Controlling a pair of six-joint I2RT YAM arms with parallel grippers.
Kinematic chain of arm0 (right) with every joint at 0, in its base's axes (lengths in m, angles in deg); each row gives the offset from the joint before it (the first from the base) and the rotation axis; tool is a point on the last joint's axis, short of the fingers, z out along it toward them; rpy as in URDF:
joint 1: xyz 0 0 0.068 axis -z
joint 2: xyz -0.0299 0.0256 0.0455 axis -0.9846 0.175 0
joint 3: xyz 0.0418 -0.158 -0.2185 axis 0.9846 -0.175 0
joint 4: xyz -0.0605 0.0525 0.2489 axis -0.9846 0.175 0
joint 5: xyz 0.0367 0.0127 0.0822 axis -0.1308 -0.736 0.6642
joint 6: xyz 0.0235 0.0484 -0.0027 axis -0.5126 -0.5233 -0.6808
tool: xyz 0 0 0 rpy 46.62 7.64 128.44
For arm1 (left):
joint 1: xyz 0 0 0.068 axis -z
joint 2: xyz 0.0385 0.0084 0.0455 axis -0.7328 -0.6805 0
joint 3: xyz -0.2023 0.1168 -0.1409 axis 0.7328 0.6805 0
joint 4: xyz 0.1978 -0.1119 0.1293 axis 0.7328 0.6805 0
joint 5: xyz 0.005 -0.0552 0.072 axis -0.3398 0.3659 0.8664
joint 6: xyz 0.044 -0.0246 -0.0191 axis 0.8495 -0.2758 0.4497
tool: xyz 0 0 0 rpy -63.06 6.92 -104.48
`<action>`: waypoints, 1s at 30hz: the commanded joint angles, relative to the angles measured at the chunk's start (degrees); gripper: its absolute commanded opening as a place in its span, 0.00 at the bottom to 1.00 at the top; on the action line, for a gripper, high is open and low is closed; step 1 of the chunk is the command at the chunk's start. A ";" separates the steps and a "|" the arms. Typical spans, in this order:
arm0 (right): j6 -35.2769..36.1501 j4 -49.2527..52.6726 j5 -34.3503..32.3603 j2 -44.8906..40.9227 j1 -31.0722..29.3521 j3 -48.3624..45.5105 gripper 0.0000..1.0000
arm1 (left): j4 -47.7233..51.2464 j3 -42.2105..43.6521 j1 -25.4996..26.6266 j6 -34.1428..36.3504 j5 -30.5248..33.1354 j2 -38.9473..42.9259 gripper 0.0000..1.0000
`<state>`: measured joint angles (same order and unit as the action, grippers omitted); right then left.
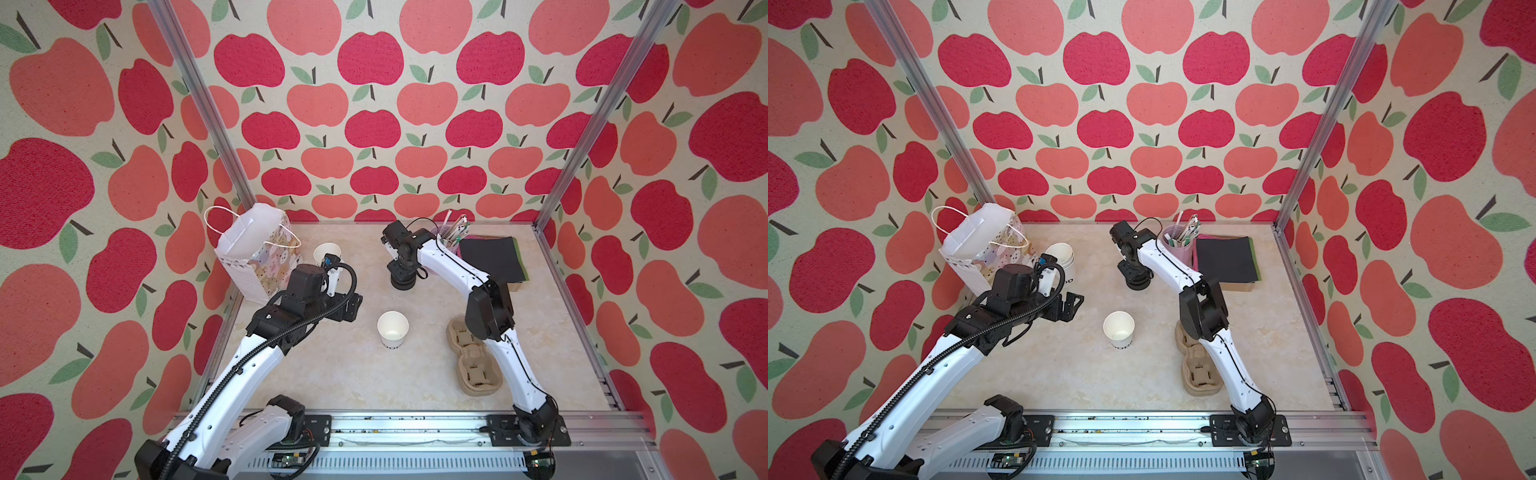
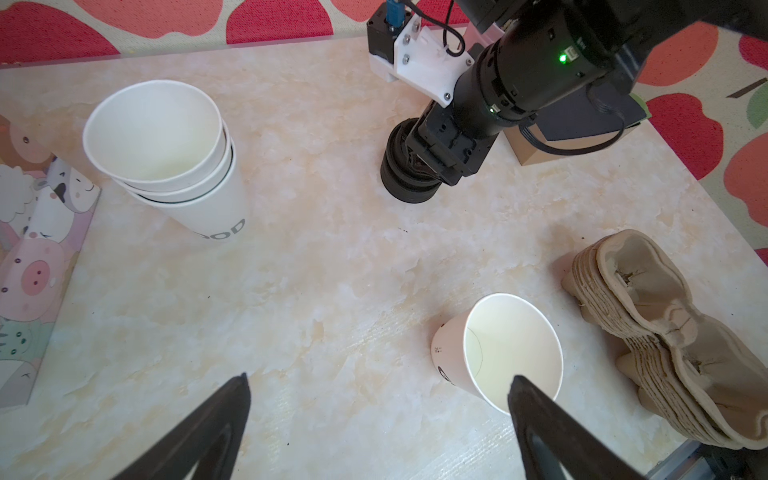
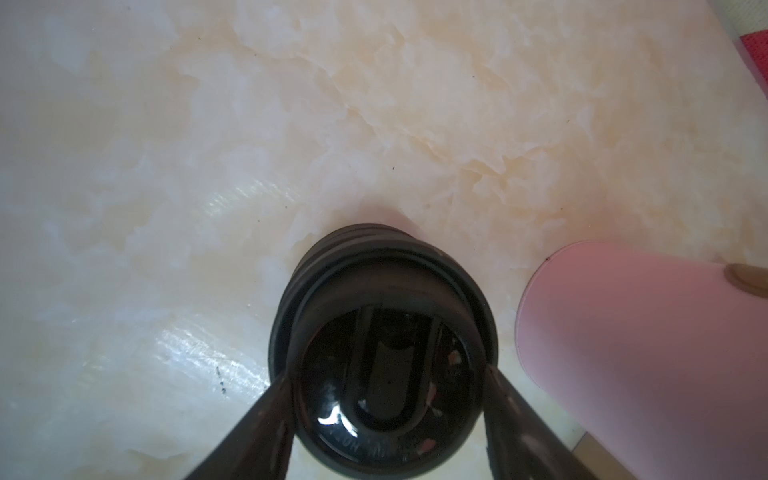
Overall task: Pack the takeout coffee
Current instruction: 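Close the right gripper on the black lid's rim, then lift the black lid and carry it over the white cup with the right gripper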
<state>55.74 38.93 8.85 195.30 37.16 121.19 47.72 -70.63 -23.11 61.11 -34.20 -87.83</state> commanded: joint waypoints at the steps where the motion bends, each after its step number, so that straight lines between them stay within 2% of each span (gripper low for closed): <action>1: 0.46 1.40 -0.03 0.11 -0.39 1.04 0.67 | -0.62 0.43 -0.28 -1.10 0.34 0.46 0.99; 13: 0.80 2.38 6.91 -10.35 -1.33 1.15 0.67 | -1.70 0.68 -0.37 -1.54 0.90 1.24 0.99; 20: 2.96 6.58 11.15 -17.34 -3.04 0.33 0.67 | -3.26 1.46 -1.50 -3.18 -1.45 2.11 0.99; 30: 4.56 7.55 15.57 -29.78 -8.88 -12.29 0.68 | -6.69 4.01 -5.86 -7.41 -8.43 4.48 0.99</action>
<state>59.11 44.44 21.89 168.46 29.66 112.10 43.40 -67.53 -27.96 55.95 -39.14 -84.44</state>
